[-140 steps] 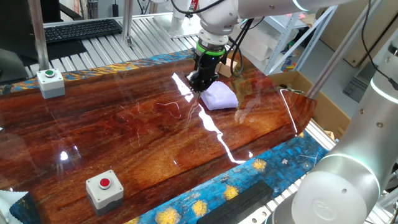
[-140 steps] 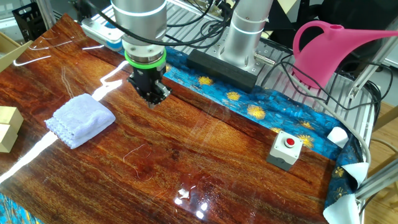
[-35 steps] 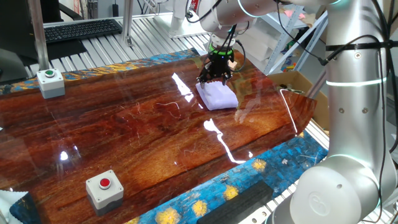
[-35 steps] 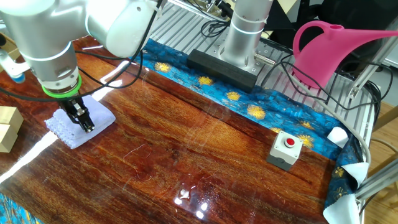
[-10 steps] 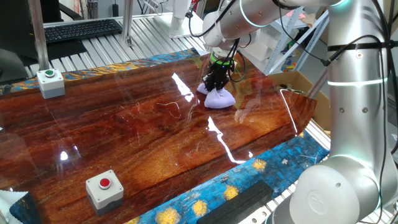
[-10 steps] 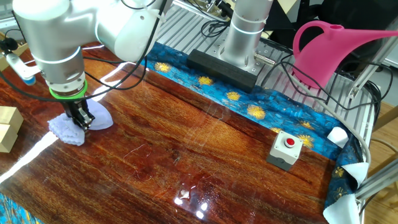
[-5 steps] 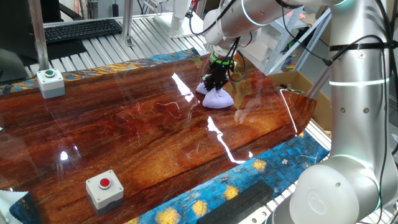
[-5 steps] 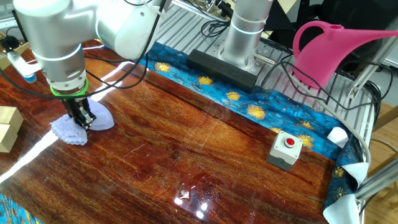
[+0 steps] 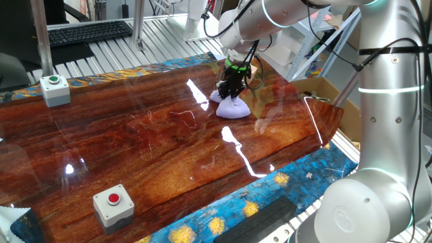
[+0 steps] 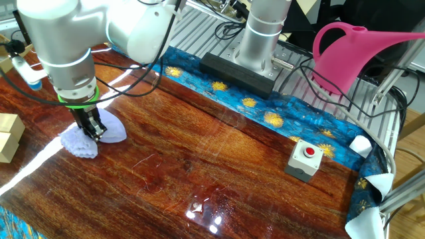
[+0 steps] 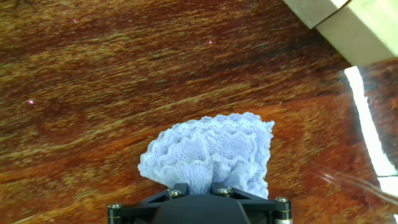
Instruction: Clean the table with a cloth
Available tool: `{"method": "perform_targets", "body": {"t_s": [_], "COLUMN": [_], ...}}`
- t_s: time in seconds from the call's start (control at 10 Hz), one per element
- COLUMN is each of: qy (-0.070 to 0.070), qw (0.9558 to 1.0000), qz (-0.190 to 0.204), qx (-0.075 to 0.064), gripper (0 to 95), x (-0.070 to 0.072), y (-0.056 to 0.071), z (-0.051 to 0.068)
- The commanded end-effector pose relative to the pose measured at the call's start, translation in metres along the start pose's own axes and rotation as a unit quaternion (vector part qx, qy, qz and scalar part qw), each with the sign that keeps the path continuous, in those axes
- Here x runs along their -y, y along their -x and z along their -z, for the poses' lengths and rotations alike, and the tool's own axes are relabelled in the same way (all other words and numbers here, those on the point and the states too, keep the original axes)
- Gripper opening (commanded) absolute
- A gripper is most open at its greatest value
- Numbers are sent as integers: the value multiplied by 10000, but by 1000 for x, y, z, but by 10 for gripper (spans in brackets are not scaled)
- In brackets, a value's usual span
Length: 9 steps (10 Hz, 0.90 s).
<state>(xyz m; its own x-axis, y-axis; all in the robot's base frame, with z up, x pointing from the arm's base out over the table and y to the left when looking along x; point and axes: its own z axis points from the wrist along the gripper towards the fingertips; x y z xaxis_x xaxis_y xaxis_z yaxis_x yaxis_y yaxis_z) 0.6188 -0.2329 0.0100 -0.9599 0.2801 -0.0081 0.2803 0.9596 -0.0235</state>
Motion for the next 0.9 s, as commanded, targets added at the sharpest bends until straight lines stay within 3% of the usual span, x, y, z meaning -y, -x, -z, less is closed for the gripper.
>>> {"method": "perform_targets", "body": {"t_s": [0.1,0.3,0.5,0.9], "qy": [9,-5,145,156], "qw": [10000,10000,9999,9997], "qz": [-74,-11,-56,-171], "qx": [41,23,-14,-19], "gripper": [0,0,0,0], "x": [-9,-18,-29,-44], "y": [-2,-5,-7,-13], "z": [-3,1,4,4]}}
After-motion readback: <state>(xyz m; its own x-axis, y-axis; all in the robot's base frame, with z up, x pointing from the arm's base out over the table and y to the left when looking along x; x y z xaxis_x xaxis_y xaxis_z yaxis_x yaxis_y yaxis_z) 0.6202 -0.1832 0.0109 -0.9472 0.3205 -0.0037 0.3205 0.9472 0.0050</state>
